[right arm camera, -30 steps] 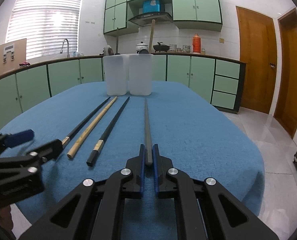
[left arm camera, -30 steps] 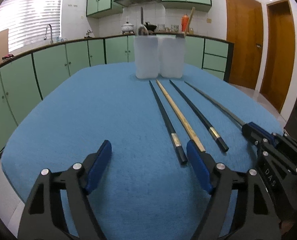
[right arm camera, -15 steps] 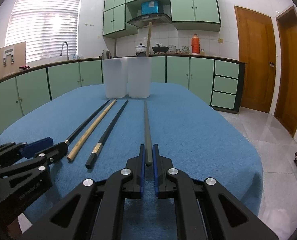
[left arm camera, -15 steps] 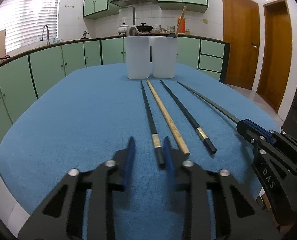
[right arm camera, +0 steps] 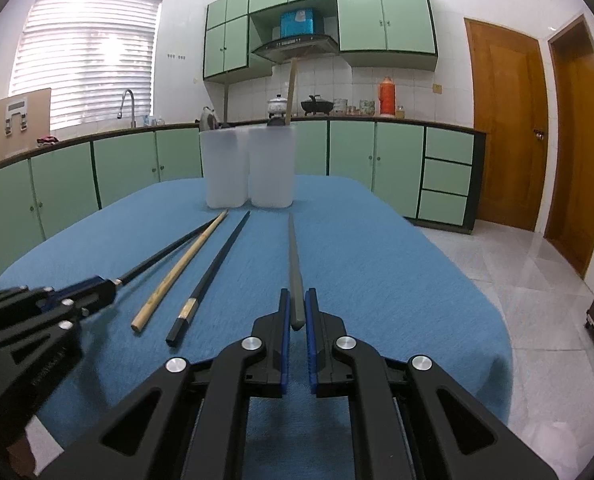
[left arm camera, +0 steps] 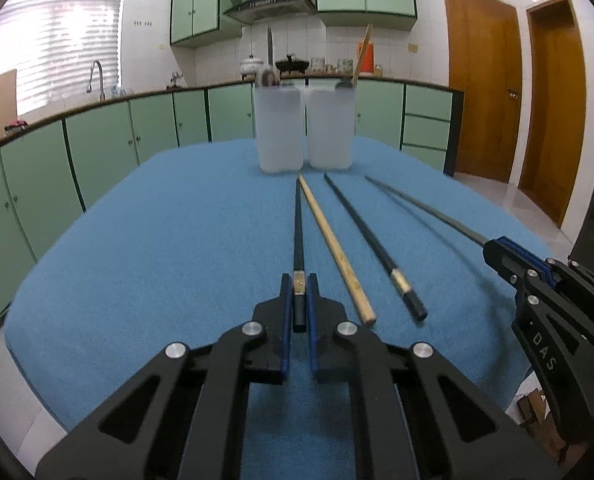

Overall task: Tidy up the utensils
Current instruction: 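Close the left tool on a black chopstick while the right tool holds the grey one, then lift both chopsticks upright and carry them over the white caddy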

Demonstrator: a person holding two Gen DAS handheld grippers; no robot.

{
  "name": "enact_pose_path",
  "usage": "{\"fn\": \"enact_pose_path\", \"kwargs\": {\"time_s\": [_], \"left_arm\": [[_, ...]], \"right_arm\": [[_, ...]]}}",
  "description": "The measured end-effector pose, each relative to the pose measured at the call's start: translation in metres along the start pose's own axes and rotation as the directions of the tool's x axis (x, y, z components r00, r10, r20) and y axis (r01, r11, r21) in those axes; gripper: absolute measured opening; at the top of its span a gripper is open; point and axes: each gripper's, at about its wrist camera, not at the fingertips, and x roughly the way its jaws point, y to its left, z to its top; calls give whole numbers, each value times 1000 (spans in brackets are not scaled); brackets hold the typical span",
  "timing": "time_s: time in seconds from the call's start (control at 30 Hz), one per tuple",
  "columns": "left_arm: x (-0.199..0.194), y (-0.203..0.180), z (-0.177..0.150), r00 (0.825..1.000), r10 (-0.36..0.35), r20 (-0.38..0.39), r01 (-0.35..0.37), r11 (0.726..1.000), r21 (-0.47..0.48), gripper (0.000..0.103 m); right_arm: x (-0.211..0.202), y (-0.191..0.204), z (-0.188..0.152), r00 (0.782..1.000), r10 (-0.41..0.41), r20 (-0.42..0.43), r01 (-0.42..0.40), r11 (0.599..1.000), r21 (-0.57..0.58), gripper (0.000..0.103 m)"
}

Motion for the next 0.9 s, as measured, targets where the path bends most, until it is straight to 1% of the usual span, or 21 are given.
{"fn": "enact_pose_path", "kwargs": {"time_s": [0.13, 0.23, 0.37, 0.47, 0.7, 0.9], "left_arm": [[-17, 1, 15, 997, 7, 71, -8, 1000, 17, 6], [-30, 3, 29, 992, 9, 127, -13, 999, 29, 6], [-46, 5, 50, 979, 5, 202, -13, 999, 39, 6], [-55, 6, 72, 969, -9, 247, 0, 999, 36, 6], [-58, 11, 115, 955, -51, 294, 43, 999, 34, 6], [-50, 15, 145, 953, -88, 290, 86, 996, 19, 6]], "right_arm": [[-8, -4, 12, 999, -7, 43, 7, 1000, -15, 7], [-16, -8, 26, 997, -6, 79, 8, 1000, -25, 7], [-23, -13, 52, 993, 10, 118, -5, 999, -41, 7], [-26, -17, 74, 991, 36, 132, -30, 999, -40, 7], [-22, -27, 126, 989, 107, 106, -105, 994, -24, 7], [-15, -25, 168, 984, 157, 89, -153, 987, -42, 7]]}}
